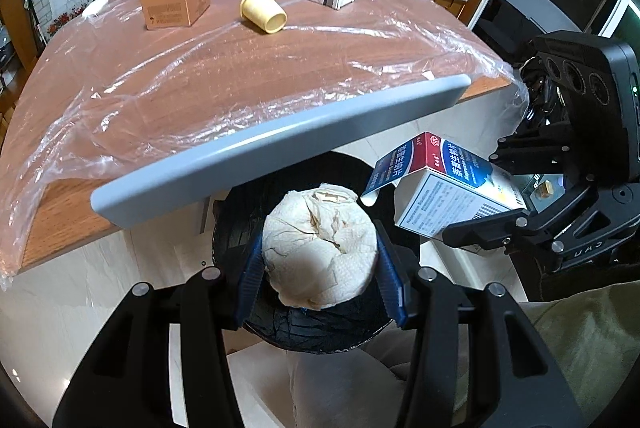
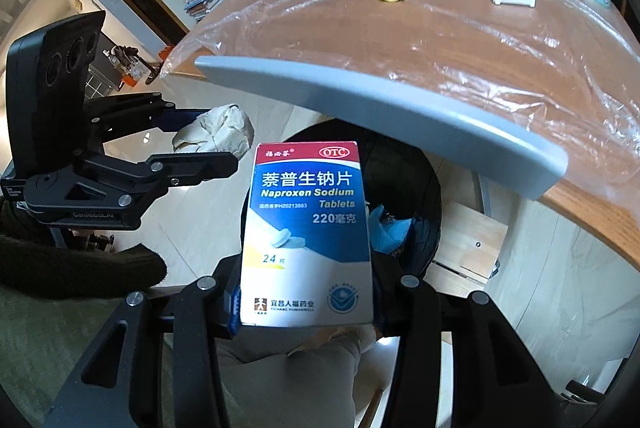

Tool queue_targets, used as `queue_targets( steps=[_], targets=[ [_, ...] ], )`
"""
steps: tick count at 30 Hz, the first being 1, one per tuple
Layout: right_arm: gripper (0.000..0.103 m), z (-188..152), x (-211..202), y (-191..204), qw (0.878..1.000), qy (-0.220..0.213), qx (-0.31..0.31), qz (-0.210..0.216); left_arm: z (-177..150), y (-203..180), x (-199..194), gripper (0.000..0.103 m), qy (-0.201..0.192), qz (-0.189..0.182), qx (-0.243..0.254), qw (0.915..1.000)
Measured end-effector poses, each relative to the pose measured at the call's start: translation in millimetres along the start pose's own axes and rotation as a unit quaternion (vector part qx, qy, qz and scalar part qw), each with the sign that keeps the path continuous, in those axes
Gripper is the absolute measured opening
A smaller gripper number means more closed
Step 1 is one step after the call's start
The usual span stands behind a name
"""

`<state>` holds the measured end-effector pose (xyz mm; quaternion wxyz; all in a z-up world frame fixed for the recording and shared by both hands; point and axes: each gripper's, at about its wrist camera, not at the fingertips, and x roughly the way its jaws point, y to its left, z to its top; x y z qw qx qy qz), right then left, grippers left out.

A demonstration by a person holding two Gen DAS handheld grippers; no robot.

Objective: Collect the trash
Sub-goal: 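Carry the tissue and the Naproxen box over the black bin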

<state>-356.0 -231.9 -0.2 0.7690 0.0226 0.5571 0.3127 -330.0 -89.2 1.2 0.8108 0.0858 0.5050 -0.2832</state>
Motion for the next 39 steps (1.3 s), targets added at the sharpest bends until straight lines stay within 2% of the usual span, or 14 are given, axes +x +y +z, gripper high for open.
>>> queue_targets(
  steps=[16, 39],
  targets=[
    [0.046, 2.4, 31.9, -4.5, 0.999, 0.026, 0.013, -0.025, -11.0, 5.5, 33.4, 0.051, 0.036, 0.016, -0.002, 0.9992],
    [0.046, 8.1, 61.1, -12.7, 0.997, 0.043, 0.036, -0.058, -15.9, 12.6, 66.7, 0.051, 0.067, 0.035, -0.005, 0.9971]
  ],
)
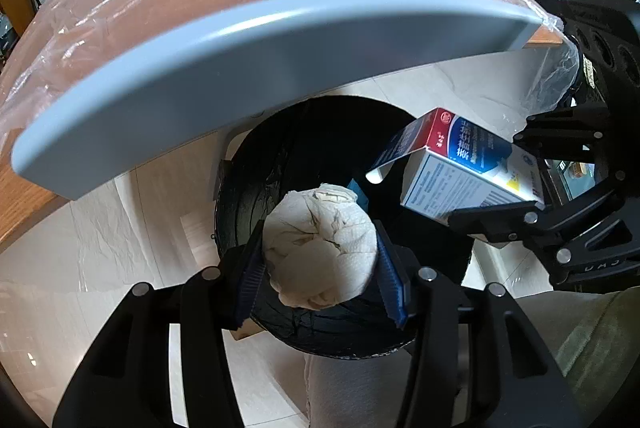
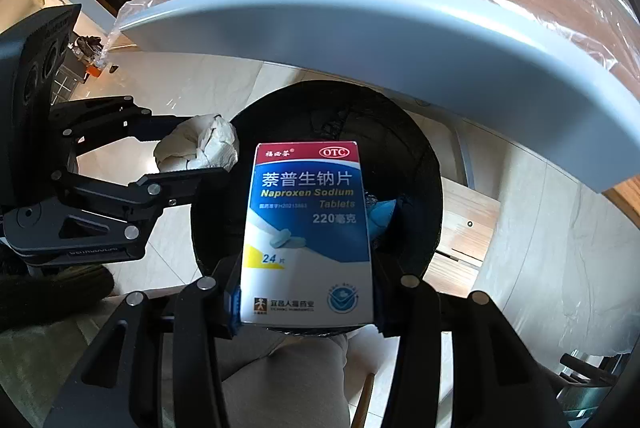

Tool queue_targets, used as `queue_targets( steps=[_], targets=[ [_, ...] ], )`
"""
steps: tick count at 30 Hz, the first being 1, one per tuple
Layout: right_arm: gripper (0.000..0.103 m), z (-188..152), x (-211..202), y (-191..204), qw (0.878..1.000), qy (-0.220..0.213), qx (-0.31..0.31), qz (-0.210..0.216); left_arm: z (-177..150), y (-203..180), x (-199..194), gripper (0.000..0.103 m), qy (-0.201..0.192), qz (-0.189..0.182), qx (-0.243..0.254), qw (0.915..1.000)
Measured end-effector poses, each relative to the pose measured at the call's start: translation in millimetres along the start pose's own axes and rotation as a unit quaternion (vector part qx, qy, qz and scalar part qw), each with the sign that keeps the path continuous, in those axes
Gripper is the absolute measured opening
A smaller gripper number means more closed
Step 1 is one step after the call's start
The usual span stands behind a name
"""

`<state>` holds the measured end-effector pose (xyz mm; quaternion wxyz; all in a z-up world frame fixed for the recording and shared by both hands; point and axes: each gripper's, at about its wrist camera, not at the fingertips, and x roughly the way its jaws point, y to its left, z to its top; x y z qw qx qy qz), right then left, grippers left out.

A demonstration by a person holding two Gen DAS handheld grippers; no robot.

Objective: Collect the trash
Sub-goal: 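Carry the tissue and the Naproxen box over the black bin, then open both grippers to drop the tissue and box into the bin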

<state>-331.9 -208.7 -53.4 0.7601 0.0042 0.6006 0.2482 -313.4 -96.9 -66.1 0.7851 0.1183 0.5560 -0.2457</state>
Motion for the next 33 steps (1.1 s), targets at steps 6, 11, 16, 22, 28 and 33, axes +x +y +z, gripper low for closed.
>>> queue_targets(
  steps=[6, 11, 16, 22, 28, 33],
  targets=[
    [0.046, 1.1, 5.9, -5.2, 1.000, 0.003, 0.011, -0.007, -3.2, 4.0, 9.7, 0.051, 0.012, 0.002, 0.001, 0.9999],
    [0.046, 2.5, 11.0, -8.4, 1.000, 0.006, 0.017, -0.016, -3.1, 2.9, 16.7, 0.051, 0.021, 0.006, 0.008, 0.9997],
    [0.046, 4.6, 16.9, -9.8, 0.999, 0.008, 0.020, -0.039, -3.2, -0.5, 24.0, 0.051, 0.029, 0.013, 0.016, 0.9994],
    [0.046, 2.1, 24.9, -12.5, 0.998, 0.016, 0.023, -0.053, -5.5, 1.0, 31.3, 0.051, 0.040, 0.019, 0.024, 0.9987],
    [0.046, 2.3, 34.4, -11.3, 0.998, 0.026, 0.023, -0.058, -5.3, 2.2, 39.3, 0.051, 0.052, 0.023, 0.026, 0.9980],
    [0.046, 4.5, 38.8, -11.4, 0.998, 0.032, 0.019, -0.059, -4.8, 5.1, 44.8, 0.051, 0.059, 0.025, 0.025, 0.9976]
  ],
)
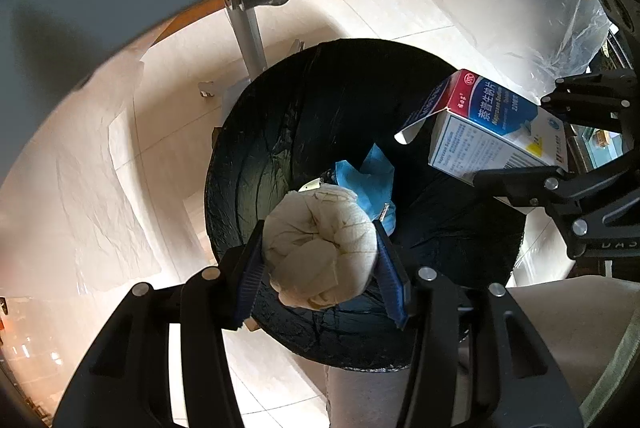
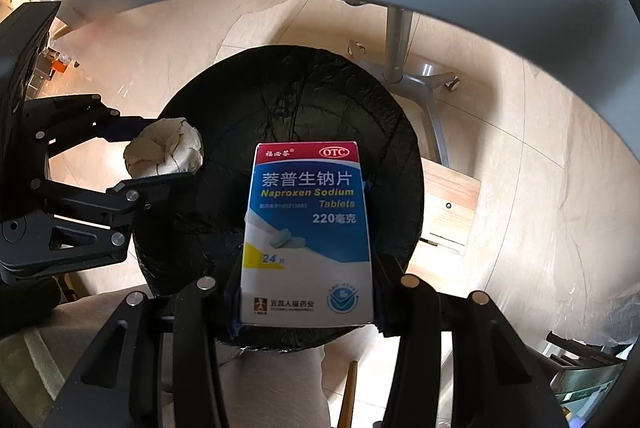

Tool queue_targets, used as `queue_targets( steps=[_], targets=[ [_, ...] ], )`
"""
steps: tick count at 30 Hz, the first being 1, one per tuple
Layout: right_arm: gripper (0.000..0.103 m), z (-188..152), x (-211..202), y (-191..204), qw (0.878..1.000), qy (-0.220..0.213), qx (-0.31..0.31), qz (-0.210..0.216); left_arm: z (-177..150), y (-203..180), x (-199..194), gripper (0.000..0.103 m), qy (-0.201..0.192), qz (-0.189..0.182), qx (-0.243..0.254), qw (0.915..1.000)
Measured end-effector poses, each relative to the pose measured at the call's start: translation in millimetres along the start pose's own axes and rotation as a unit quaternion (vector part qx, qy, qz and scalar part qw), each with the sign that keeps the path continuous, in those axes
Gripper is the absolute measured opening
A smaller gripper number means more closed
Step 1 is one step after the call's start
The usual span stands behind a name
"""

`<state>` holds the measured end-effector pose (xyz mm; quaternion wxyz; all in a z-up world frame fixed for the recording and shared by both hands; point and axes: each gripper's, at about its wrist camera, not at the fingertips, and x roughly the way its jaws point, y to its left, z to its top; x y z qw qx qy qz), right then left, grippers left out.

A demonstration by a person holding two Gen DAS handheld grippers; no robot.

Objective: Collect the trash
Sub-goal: 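Open both grippers to drop the tissue and box into the bin, then move both tools back over the table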

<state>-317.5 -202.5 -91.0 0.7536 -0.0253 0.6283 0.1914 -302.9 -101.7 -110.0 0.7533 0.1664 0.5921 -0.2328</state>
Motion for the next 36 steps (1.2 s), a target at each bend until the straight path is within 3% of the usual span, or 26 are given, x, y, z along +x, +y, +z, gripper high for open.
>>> queue_targets(
  steps=[9, 12, 13, 15, 22, 25, 28, 29, 30, 31, 34, 36],
  targets=[
    [0.046, 0.4, 1.1, 4.3, 1.000, 0.004, -0.011, -0.010, 0.3, 0.6, 6.2, 0.051, 0.007, 0.003, 0.004, 1.0000],
    [0.046, -0.3, -1.6, 3.1, 1.000, -0.002, -0.011, -0.010, -0.3, -0.9, 2.7, 0.052, -0.006, -0.006, 0.007, 0.9999],
    [0.048, -1.2, -3.9, 2.5, 1.000, -0.006, -0.009, -0.010, -0.3, -1.9, 1.2, 0.055, -0.010, -0.008, 0.010, 0.9999],
    [0.062, -2.5, -9.8, 1.2, 1.000, -0.015, -0.002, -0.007, -0.3, -3.4, -3.5, 0.067, -0.019, -0.001, 0.012, 0.9997],
    [0.065, -12.9, -49.6, 2.9, 0.999, -0.049, -0.015, -0.016, -4.5, 1.7, -29.9, 0.068, -0.033, -0.020, -0.002, 0.9992],
    [0.072, -18.8, -89.9, 7.0, 0.995, -0.092, -0.040, -0.004, -5.9, 0.5, -68.1, 0.068, -0.063, -0.040, 0.006, 0.9972],
    [0.083, -16.4, -140.5, 8.2, 0.985, -0.161, -0.056, -0.006, 0.1, -1.0, -117.4, 0.069, -0.118, -0.072, 0.020, 0.9903],
    [0.089, -13.4, -154.2, 9.3, 0.981, -0.183, -0.057, -0.013, 5.3, -0.4, -139.9, 0.074, -0.148, -0.080, 0.027, 0.9854],
    [0.095, -7.6, -171.5, 7.5, 0.974, -0.216, -0.058, -0.027, 9.7, 3.0, -154.4, 0.088, -0.173, -0.083, 0.032, 0.9809],
    [0.098, -3.9, -181.4, 6.3, 0.969, -0.239, -0.055, -0.042, 13.1, 6.3, -168.2, 0.098, -0.200, -0.077, 0.033, 0.9762],
    [0.099, 23.9, -196.3, -13.5, 0.955, -0.279, -0.041, -0.090, 39.9, 24.4, -193.8, 0.100, -0.275, -0.018, 0.016, 0.9610],
    [0.099, 48.8, -192.6, -28.1, 0.954, -0.275, -0.028, -0.119, 60.7, 38.3, -191.0, 0.100, -0.276, 0.010, -0.002, 0.9611]
  ],
)
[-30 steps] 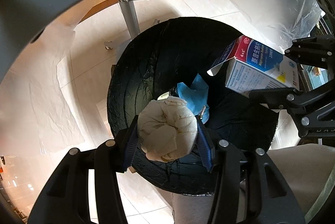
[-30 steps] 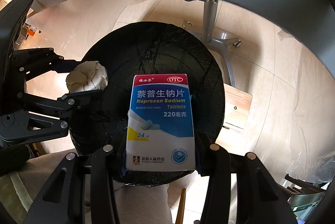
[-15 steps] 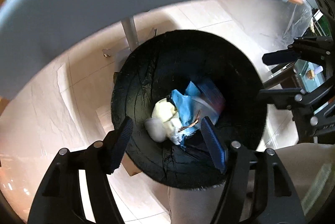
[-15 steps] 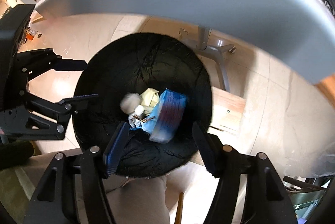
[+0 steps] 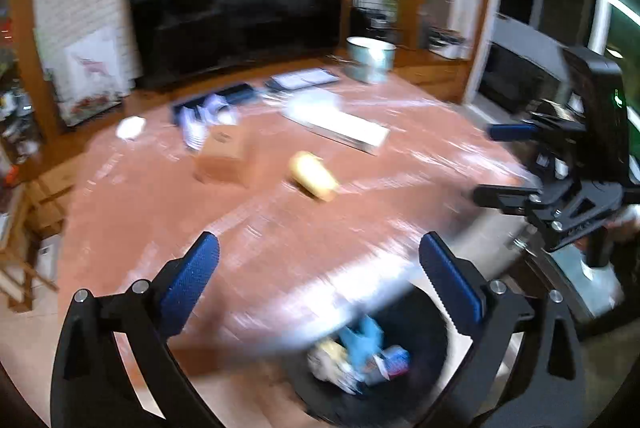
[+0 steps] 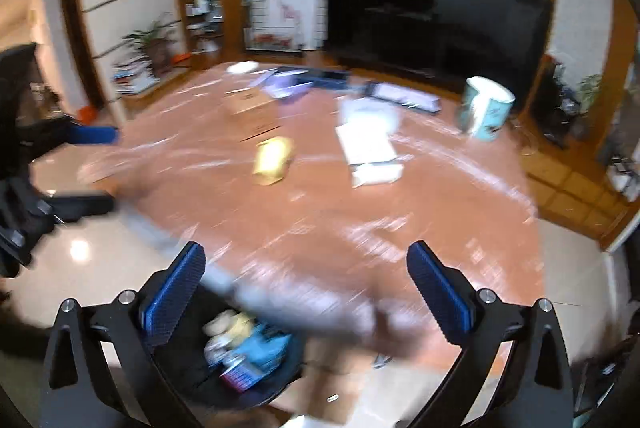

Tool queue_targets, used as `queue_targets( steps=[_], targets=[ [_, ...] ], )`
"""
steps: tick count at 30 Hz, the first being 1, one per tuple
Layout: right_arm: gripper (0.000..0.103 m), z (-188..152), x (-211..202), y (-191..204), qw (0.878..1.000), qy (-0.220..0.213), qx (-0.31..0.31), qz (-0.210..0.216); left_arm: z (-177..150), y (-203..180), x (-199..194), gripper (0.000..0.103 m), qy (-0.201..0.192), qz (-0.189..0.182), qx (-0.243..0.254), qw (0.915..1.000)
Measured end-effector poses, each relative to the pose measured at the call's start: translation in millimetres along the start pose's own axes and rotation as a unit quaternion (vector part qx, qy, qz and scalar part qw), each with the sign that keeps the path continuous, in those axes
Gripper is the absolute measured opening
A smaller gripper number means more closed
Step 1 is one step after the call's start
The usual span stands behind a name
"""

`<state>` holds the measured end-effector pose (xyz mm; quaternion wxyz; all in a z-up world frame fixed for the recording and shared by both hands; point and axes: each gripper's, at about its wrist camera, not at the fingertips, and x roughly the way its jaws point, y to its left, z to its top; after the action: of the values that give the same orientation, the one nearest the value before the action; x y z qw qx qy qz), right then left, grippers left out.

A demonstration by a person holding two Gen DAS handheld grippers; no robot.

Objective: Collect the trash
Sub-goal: 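Move both tools back over the table, then grasp the cardboard box with the left gripper while the right gripper grasps the white medicine box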

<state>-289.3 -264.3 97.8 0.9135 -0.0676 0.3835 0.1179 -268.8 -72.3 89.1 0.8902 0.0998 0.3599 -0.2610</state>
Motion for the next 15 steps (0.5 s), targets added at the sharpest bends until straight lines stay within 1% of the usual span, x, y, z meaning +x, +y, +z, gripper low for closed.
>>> queue_targets(
  steps=[1, 3, 5, 7, 10, 13, 15],
  targets=[
    [0.099, 3.9, 9.1, -7.5, 1.000, 0.002, 0.004, -0.004, 9.1, 10.5, 12.1, 0.100, 0.004, 0.014, -0.009, 0.9999],
    [0.099, 18.7, 34.7, -23.3, 1.000, 0.019, 0.015, -0.009, 18.9, 30.1, 30.2, 0.100, 0.010, 0.019, -0.029, 0.9994],
    [0.099, 22.7, 55.4, -31.1, 0.999, 0.031, 0.017, -0.013, 29.3, 51.4, 51.2, 0.100, 0.024, 0.017, -0.054, 0.9981],
    [0.099, 29.0, 77.5, -35.7, 0.999, 0.044, 0.016, -0.017, 36.3, 64.8, 66.9, 0.100, 0.032, 0.022, -0.064, 0.9972],
    [0.099, 36.3, 104.0, -44.2, 0.997, 0.063, 0.031, -0.015, 46.1, 83.2, 90.6, 0.100, 0.046, 0.034, -0.066, 0.9961],
    [0.099, 42.0, 123.9, -54.0, 0.996, 0.077, 0.055, 0.000, 49.7, 89.4, 112.7, 0.100, 0.063, 0.039, -0.061, 0.9954],
    [0.099, 43.4, 131.6, -54.4, 0.995, 0.082, 0.058, 0.000, 50.1, 88.5, 125.5, 0.100, 0.072, 0.042, -0.057, 0.9949]
  ],
)
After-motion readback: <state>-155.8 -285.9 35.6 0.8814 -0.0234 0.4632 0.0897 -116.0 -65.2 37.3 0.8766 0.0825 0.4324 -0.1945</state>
